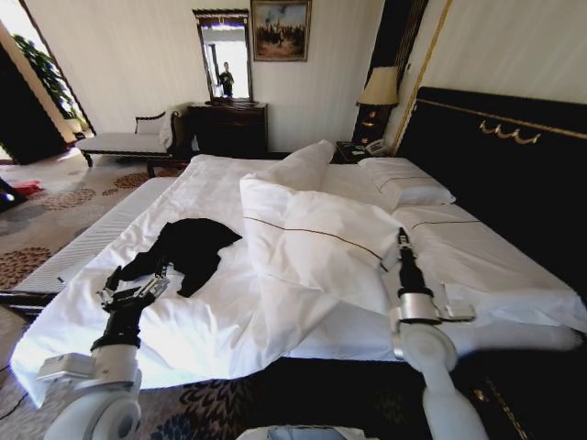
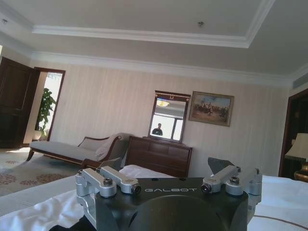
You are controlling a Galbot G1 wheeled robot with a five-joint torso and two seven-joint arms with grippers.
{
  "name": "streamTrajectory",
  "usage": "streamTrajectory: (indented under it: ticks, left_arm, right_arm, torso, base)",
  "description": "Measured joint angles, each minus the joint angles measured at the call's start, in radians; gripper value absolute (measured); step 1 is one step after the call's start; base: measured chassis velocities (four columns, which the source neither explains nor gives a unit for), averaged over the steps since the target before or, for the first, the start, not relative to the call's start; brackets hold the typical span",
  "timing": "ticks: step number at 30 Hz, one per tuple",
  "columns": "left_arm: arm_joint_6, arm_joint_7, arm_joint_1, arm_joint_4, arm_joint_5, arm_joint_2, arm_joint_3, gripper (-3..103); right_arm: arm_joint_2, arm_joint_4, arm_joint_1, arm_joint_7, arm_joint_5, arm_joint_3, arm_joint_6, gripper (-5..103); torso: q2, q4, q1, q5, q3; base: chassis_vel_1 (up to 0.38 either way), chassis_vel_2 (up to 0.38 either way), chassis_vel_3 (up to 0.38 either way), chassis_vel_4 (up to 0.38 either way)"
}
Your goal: Fold the clothes on the bed.
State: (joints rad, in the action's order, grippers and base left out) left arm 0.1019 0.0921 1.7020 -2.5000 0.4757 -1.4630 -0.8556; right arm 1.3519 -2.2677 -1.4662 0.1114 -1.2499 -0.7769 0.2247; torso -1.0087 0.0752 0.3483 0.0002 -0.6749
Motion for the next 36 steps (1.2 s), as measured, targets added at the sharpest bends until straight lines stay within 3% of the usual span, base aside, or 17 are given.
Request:
streamTrajectory:
  ticks: [5,13,18,21,24,30,36]
  left_arm:
    - [0.003,0.000,-0.041,0.000,0.009,0.000,0.009,100]
    - [0.006,0.003,-0.056,0.000,0.026,-0.018,0.006,100]
    - [0.023,0.013,-0.095,0.004,0.084,0.025,0.001,100]
    - [0.028,0.019,-0.130,0.039,0.152,0.080,-0.001,100]
    - [0.034,0.026,-0.158,0.065,0.207,0.118,-0.001,100]
    - [0.050,0.042,-0.235,0.123,0.297,0.182,0.023,100]
    - [0.051,0.043,-0.285,0.178,0.325,0.216,0.049,100]
  right_arm:
    - [0.023,-0.068,-0.187,-0.032,-0.034,-0.142,0.049,1]
    - [0.030,-0.070,-0.303,-0.029,-0.035,-0.177,0.093,1]
    - [0.101,-0.094,-0.376,0.039,0.041,-0.157,0.130,1]
    - [0.199,-0.128,-0.452,0.077,0.117,-0.157,0.184,1]
    - [0.250,-0.141,-0.504,0.088,0.167,-0.161,0.231,1]
    - [0.263,-0.145,-0.603,0.148,0.237,-0.190,0.319,1]
    - [0.261,-0.083,-0.678,0.212,0.289,-0.181,0.424,1]
  torso:
    - [0.000,0.0009,0.000,0.0000,0.000]
    - [0.000,-0.0001,0.000,-0.0001,0.000]
    - [0.000,-0.0003,0.000,0.0001,0.000]
    - [0.000,0.0002,0.000,-0.0005,0.000]
    - [0.000,0.0003,0.000,-0.0004,0.000]
    - [0.000,-0.0001,0.000,-0.0003,0.000]
    - [0.000,0.0001,0.000,-0.0001,0.000]
  base:
    - [0.000,0.000,0.000,0.000]
    - [0.000,0.000,0.000,0.000]
    - [0.000,0.000,0.000,0.000]
    - [0.000,0.000,0.000,0.000]
    - [0.000,0.000,0.000,0.000]
    - [0.000,0.000,0.000,0.000]
    - [0.000,0.000,0.000,0.000]
